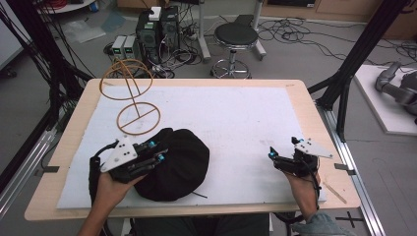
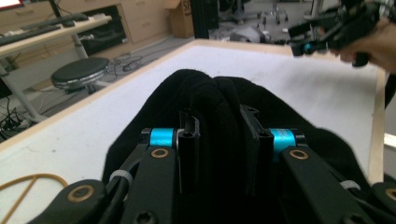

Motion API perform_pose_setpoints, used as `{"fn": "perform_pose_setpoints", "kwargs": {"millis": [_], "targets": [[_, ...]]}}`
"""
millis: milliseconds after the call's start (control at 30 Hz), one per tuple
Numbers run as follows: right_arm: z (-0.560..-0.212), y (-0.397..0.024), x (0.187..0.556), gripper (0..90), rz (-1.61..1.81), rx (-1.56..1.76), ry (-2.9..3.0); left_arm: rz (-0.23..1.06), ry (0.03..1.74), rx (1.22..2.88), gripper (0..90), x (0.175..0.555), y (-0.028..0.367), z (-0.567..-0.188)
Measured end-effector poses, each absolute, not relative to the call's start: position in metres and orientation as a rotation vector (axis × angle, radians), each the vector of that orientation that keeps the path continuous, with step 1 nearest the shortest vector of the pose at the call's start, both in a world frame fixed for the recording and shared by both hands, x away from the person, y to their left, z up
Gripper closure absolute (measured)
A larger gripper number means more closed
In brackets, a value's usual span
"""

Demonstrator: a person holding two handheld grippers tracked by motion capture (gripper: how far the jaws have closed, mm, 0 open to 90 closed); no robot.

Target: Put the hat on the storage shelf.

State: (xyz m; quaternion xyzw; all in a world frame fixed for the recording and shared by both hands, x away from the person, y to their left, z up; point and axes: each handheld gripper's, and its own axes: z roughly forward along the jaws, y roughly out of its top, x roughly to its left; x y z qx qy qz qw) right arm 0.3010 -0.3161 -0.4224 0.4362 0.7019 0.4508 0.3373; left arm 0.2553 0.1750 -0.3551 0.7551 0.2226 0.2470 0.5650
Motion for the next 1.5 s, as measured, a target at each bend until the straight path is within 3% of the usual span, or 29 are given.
{"fn": "perform_pose_setpoints", "kwargs": {"millis": [567,1500], "targets": [[-0.423,-0.316,0.301,12.4,1.176,1.147,1.831,0.742,0.572,1.631,71.3,0.236,0.217,-0.295],[-0.422,-0.316,0.301,12.5,1.178,1.142,1.827,0.99,0.603,1.548,71.5,0.237,0.239,-0.229]]}}
